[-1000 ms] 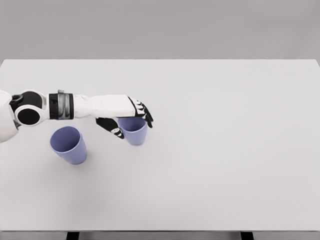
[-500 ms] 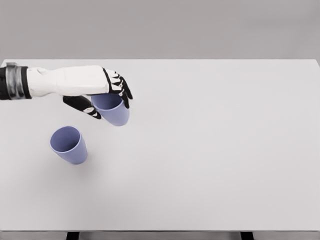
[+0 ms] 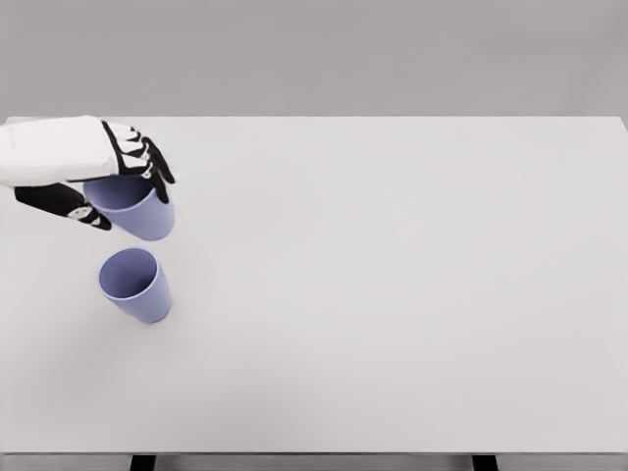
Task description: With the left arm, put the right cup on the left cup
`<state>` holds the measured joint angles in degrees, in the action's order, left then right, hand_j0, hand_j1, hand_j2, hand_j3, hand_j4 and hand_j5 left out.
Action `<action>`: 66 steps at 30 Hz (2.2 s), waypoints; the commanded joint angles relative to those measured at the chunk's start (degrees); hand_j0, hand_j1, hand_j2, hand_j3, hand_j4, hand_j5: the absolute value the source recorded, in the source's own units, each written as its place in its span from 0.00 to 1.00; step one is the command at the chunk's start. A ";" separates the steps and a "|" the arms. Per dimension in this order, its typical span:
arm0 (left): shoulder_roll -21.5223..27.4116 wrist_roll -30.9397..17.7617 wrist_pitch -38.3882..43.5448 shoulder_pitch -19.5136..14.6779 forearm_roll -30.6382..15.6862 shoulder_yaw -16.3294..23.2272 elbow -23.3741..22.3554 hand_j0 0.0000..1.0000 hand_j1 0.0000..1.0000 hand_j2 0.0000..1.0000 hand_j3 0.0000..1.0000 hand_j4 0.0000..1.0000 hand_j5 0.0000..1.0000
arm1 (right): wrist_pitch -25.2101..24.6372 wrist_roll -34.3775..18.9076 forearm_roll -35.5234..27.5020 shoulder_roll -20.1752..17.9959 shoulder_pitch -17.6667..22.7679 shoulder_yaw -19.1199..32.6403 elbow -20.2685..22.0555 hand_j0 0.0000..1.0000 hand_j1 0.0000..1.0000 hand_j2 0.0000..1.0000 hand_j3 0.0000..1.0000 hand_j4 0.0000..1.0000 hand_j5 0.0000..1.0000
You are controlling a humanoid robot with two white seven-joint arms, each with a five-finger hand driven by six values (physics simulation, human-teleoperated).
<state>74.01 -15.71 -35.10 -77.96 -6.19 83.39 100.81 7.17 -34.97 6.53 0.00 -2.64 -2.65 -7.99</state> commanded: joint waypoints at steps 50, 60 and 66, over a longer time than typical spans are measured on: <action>3.95 -2.57 0.10 2.37 -0.40 4.24 0.26 0.54 0.54 0.54 0.54 0.54 0.54 | 0.03 -0.03 0.06 0.00 0.00 0.01 -0.01 1.00 1.00 1.00 1.00 1.00 1.00; 5.44 -3.09 0.10 1.05 -1.89 2.83 0.26 0.54 0.54 0.54 0.54 0.54 0.54 | 0.03 -0.03 0.06 0.00 0.00 0.01 -0.01 1.00 1.00 1.00 1.00 1.00 1.00; 6.23 -4.15 0.10 0.44 -3.21 2.83 0.44 0.52 0.52 0.52 0.52 0.52 0.52 | 0.03 -0.03 0.06 0.00 0.00 0.01 -0.01 1.00 1.00 1.00 1.00 1.00 1.00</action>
<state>79.97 -19.32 -35.14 -77.43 -8.52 86.42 101.16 7.17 -34.97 6.54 0.00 -2.64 -2.65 -7.99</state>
